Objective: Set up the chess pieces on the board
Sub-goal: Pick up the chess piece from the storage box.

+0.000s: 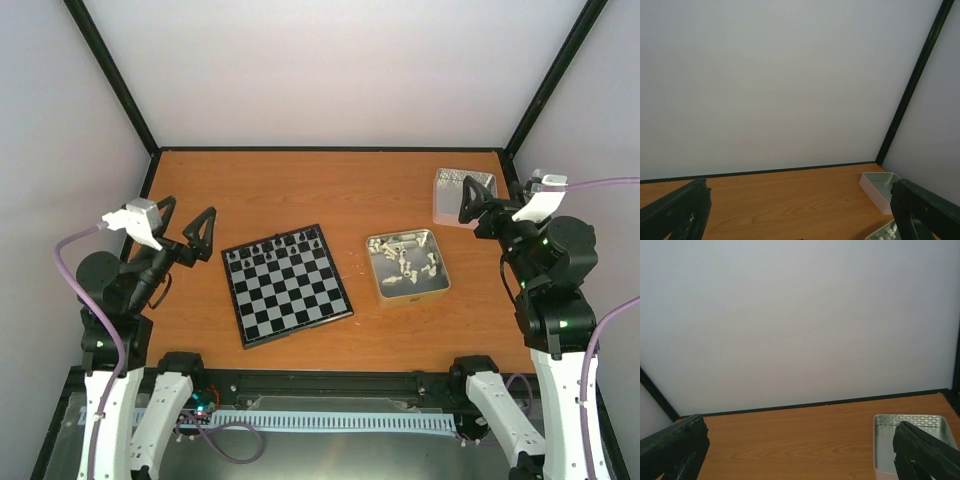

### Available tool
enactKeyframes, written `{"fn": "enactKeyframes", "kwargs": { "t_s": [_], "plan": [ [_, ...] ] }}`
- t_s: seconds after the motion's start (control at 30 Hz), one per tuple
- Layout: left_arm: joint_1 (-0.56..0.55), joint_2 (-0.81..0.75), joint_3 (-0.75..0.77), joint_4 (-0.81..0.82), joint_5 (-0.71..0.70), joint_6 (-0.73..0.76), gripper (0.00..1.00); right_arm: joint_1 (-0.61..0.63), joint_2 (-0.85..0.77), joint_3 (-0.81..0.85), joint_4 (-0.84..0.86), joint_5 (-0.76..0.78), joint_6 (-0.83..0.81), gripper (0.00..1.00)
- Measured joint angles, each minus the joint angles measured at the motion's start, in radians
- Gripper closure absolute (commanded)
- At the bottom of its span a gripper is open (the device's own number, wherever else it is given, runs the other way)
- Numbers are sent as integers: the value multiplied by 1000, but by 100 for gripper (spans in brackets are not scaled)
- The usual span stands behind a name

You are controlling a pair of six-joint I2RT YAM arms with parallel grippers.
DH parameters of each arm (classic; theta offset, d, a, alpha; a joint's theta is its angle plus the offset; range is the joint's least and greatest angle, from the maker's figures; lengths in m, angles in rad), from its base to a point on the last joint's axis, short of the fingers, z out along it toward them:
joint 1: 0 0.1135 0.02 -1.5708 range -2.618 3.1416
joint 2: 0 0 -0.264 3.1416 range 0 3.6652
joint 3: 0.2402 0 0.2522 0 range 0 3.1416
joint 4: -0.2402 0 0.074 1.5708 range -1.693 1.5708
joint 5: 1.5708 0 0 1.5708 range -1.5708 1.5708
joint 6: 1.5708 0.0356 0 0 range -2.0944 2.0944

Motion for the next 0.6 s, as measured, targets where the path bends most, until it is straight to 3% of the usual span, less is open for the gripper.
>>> {"fn": "enactKeyframes", "kwargs": {
  "t_s": [0.33,0.47,0.6],
  "plan": [
    [16,-8,-67,19,113,-63,0,-39,29,-27,6,-237,41,1],
    [17,-13,-148,-31,108,-124,0,-42,96,-51,12,-279,56,6],
    [20,16,-208,-137,66,-209,0,-44,221,-65,10,-289,81,17]
  ]
}}
